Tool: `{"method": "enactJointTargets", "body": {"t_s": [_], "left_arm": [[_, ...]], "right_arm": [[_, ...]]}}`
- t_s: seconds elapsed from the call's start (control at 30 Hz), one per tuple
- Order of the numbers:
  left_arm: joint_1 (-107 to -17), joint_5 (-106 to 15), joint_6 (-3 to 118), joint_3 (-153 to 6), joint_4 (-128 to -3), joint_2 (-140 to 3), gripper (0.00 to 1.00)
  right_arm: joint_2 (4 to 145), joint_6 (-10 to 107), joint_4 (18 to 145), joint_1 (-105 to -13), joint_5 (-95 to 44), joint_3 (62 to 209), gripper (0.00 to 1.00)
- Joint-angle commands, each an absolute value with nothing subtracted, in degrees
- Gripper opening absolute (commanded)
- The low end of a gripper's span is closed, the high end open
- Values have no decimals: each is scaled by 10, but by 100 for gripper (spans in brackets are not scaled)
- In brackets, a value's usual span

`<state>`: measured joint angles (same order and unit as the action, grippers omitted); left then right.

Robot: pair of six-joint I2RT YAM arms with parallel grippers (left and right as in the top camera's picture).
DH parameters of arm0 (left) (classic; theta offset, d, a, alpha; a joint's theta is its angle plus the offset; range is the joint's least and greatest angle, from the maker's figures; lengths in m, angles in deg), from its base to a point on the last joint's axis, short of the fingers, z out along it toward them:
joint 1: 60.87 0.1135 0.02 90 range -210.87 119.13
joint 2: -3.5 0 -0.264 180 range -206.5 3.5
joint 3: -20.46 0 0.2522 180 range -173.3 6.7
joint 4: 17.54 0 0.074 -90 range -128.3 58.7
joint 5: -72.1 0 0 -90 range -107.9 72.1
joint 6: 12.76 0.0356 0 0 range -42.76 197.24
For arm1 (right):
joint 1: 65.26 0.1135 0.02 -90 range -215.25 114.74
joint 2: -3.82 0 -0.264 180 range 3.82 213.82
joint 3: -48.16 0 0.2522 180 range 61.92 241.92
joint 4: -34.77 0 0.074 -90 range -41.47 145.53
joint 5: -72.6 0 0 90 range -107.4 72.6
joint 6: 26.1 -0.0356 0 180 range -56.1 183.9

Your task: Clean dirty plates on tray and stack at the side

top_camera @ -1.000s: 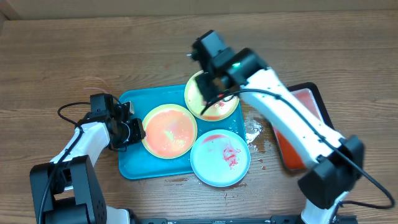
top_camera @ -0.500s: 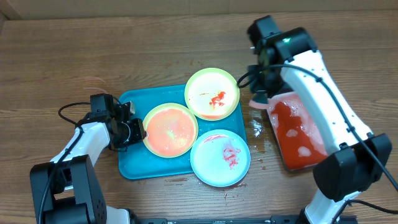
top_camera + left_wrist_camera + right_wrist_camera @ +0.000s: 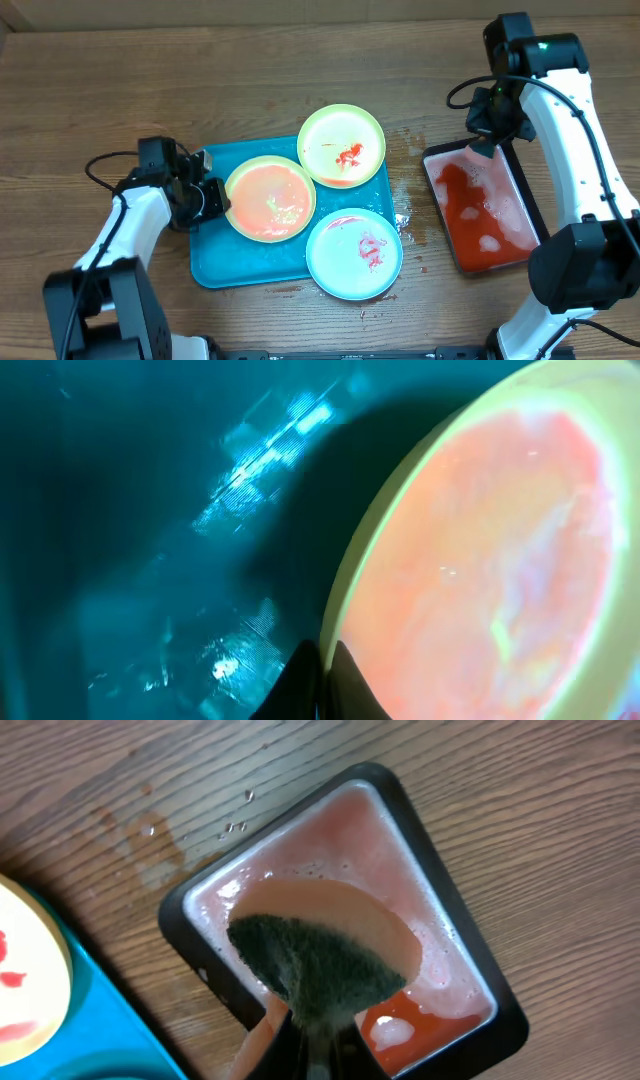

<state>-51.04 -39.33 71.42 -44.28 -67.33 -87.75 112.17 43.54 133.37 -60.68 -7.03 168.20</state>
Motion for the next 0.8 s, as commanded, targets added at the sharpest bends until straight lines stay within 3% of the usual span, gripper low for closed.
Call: {"method": "enactJointTargets", "body": {"t_s": [0.0,0.43,0.77], "left_arm": [[-512,-400,708,-471,-685,-822,4],[-539,-376,647,-499,-730,-684,4],[-691,-262,613,-626,-784,-749,5]], "right_arm": [[1110,431,1326,-608,-67,1680,4],[1110,446,1310,-609,-71,1680,4],[1110,465,1303,-634,-79,1682,4]]}}
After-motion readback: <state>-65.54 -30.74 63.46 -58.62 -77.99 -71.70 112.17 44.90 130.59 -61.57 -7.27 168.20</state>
